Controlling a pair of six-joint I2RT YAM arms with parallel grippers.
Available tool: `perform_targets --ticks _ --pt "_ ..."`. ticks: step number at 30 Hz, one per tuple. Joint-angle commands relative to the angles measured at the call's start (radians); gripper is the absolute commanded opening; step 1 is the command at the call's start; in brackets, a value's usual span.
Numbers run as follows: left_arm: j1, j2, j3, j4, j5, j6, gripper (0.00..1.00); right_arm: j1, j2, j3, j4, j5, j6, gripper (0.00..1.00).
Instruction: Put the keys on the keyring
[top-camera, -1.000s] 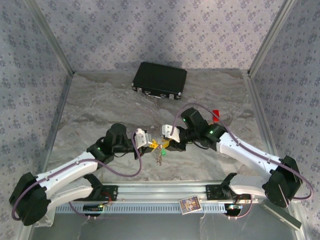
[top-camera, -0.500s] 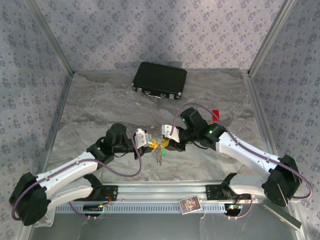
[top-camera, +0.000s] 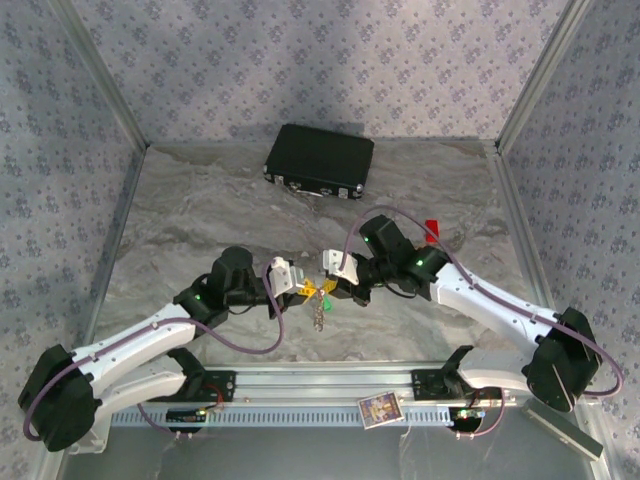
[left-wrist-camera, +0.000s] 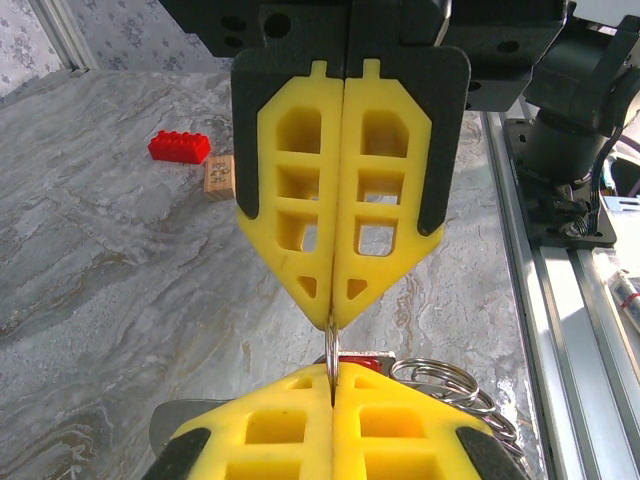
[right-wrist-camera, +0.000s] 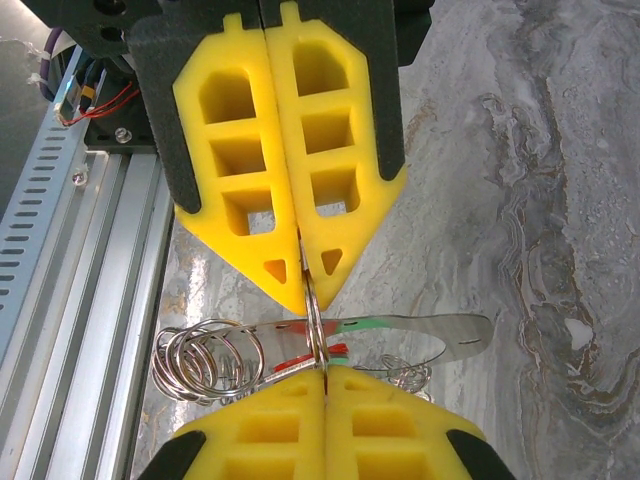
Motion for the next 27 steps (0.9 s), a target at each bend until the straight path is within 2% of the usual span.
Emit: perform_targets --ticks 1,11,12,15,18,27 --pt "-0.007 -0.014 0.002 0.062 0.038 0.001 0.0 0.0 0.014 0.007 -0.018 0.035 -0.006 0.0" --pt "-0.007 -0.013 -0.002 0.069 0.054 0.004 0.0 0.012 0.025 -0.011 0.001 0.011 0.012 0.0" --pt "-0.007 -0.012 -0.003 0.073 0.053 0.002 0.0 0.013 0.02 -0.013 0.005 0.008 0.016 0.01" --pt "-0.008 -0.012 -0.009 0.083 0.053 -0.005 0.0 0.007 -0.013 -0.036 0.041 -0.005 0.032 0.17" --pt "-0.008 -0.009 -0.015 0.097 0.052 -0.013 0.0 0.002 -0.04 -0.058 0.076 -0.034 0.048 0.22" --pt "-0.007 -0.007 -0.023 0.13 0.052 -0.026 0.0 0.011 -0.011 -0.076 0.17 -0.068 0.1 0.22"
